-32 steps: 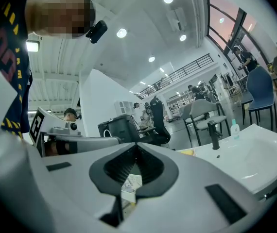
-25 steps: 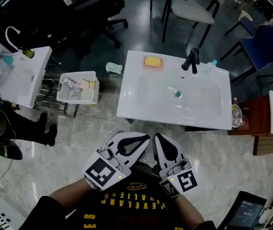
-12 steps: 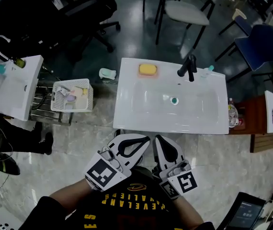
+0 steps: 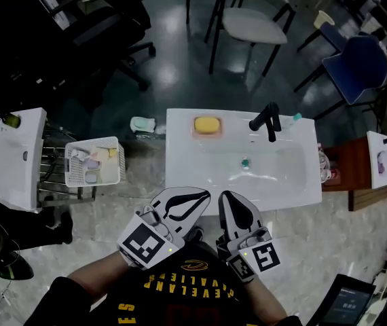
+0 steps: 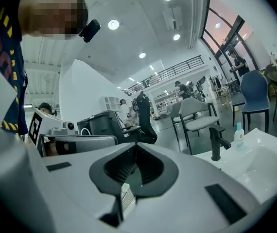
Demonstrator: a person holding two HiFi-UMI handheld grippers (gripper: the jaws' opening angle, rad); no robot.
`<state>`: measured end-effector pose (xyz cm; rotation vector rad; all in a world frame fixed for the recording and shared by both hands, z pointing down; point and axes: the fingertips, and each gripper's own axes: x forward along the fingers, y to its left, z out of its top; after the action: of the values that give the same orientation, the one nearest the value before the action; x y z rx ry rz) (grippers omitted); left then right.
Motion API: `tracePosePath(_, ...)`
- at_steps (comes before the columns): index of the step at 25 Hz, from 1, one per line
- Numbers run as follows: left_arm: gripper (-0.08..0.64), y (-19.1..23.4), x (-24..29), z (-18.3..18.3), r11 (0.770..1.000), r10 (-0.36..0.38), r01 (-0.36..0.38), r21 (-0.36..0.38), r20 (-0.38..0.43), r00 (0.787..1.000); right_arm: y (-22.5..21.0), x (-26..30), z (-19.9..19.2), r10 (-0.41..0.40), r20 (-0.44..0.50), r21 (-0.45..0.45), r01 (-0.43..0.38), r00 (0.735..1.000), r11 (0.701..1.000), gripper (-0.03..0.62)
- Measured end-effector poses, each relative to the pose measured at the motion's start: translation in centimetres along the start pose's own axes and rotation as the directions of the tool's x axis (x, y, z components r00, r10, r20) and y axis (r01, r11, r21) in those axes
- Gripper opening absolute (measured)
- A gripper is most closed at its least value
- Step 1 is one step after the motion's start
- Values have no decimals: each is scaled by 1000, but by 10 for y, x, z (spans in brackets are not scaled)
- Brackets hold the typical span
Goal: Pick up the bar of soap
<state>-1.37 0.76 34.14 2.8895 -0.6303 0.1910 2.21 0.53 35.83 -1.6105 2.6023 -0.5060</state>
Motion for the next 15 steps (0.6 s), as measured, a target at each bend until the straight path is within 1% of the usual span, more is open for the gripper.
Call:
tracePosePath(3, 14, 26, 2, -2, 1000, -11, 11, -1, -7, 1000, -6, 19, -1, -41, -30, 3, 41, 999, 999, 15)
tracePosePath(6, 14, 49, 6, -7, 999, -39, 39, 0, -38, 998, -12, 34, 2, -86, -36, 3, 86, 996, 996, 15)
tracePosePath(8, 14, 62, 9, -10, 999, -49, 49, -5, -46, 998, -17, 39, 5, -115, -35, 2, 115, 993, 993, 15)
tracePosePath(11, 15, 81, 16, -15, 999, -38, 38, 11, -61, 997, -26, 45, 6, -141, -39, 13, 142, 989, 990, 15)
tracePosePath(15, 38, 100, 33, -22, 999, -23, 28, 46, -107, 994, -37, 49, 5, -144, -51, 26, 146, 988, 989, 15)
